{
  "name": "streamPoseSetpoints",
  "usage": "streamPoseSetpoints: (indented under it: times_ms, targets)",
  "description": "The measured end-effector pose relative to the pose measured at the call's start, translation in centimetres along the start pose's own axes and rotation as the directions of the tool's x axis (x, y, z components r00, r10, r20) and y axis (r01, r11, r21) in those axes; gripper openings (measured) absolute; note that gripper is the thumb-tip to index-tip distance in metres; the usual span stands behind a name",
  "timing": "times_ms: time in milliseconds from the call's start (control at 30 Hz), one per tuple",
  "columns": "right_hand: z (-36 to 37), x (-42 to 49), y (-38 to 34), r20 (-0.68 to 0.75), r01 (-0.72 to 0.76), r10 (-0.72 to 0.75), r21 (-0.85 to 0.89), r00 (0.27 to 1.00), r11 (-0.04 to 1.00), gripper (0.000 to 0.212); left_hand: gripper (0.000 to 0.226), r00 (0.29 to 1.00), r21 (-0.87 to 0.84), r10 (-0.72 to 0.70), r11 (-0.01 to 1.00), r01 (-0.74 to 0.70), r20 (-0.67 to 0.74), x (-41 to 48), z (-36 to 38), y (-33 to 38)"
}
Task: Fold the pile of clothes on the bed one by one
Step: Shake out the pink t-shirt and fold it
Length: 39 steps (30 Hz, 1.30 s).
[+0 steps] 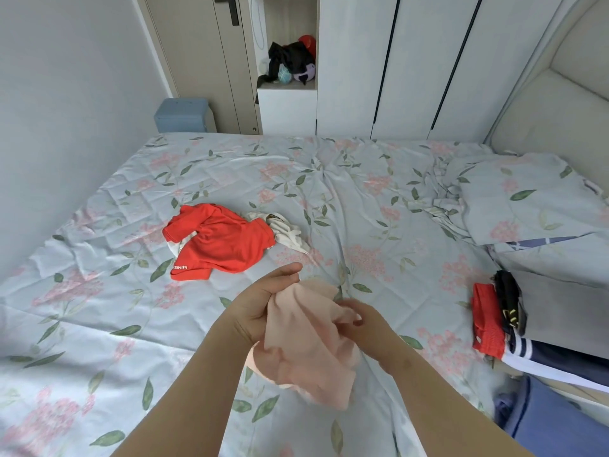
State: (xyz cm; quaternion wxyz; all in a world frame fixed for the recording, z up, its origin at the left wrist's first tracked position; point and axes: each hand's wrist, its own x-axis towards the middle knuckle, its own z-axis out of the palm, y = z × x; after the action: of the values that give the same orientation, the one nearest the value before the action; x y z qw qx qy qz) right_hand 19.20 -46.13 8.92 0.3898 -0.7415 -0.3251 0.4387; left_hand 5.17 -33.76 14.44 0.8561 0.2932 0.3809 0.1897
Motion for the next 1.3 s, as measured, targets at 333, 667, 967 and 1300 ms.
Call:
streamPoseSetpoints:
  times_ms: [333, 667, 967, 1300]
  targets:
    - [-1.5, -0.1, -2.6, -0.209, 0.067, -0.049, 0.081, 0.977, 0.994, 0.015, 0.048, 0.917, 0.906, 0.396, 0.403, -0.129, -0.046, 1.0, -2.8, -0.6]
    - [-2.2, -0.8, -5.4, -0.118, 0.149, -0.102, 0.526, 0.988, 0.837, 0.027, 0.030, 0.975, 0.338, 0.221, 0.917, -0.213, 0.017, 1.1, 0.3, -1.1]
    - [-0.8, 0.3, -1.8, 0.127, 0.052, -0.060, 0.062, 0.990, 0.997, 0.020, 0.017, 0.992, -0.078, 0.064, 0.995, -0.056, 0.108, 0.1, 2.1, 2.5]
    - [1.9, 2.2, -3.0, 0.152, 0.182, -0.173, -0.051, 0.973, 0.982, 0.040, 0.034, 0.982, -0.108, 0.099, 0.991, -0.083, 0.158, -2.1, 3.0, 3.5]
